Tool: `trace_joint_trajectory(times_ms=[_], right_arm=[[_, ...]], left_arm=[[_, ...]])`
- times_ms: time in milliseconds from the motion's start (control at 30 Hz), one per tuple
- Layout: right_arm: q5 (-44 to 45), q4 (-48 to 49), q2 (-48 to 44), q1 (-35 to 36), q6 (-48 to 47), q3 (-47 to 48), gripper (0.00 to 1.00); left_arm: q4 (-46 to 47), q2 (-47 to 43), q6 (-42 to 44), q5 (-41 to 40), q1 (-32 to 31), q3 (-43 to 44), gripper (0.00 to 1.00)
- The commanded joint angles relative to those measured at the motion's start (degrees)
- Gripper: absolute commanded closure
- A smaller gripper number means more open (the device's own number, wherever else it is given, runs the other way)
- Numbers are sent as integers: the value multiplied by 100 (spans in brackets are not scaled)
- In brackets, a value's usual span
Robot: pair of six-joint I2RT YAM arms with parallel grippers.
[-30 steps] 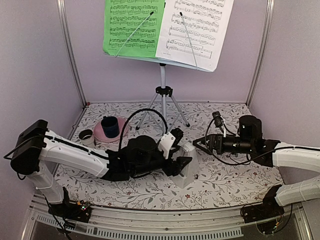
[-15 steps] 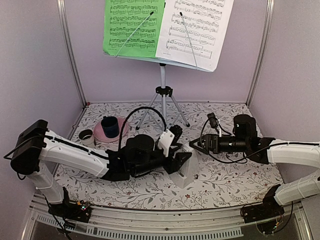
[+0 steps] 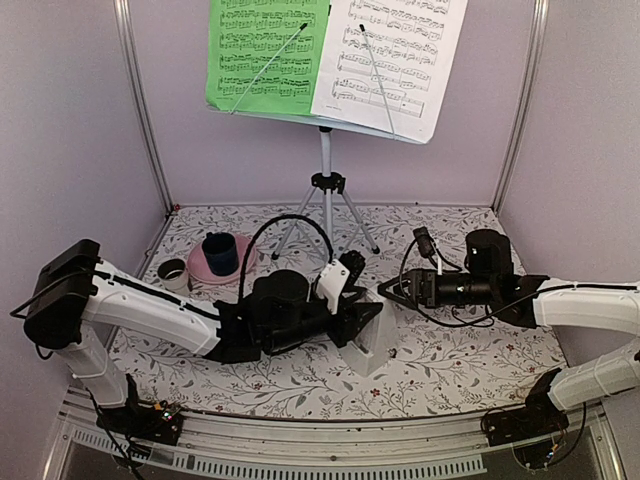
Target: Set up the instrument practice props
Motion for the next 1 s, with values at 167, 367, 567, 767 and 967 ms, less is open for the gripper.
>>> trace_joint_trajectory(times_ms=[167, 367, 567, 767, 967], right_arm=[[558, -155, 200, -31, -53, -279, 9], [781, -279, 324, -36, -138, -367, 10], [1240, -570, 504, -29, -354, -389, 10], [1391, -607, 709, -35, -578, -577, 10], [1494, -610, 741, -36, -774, -796, 11]], left_arm=[[152, 101, 100, 130, 56, -106, 69], [124, 112, 366, 207, 28, -83, 75], [246, 99, 648, 260, 8, -213, 79], [480, 92, 907, 373, -12, -315, 86], [778, -1, 1129, 400, -105, -490, 92]])
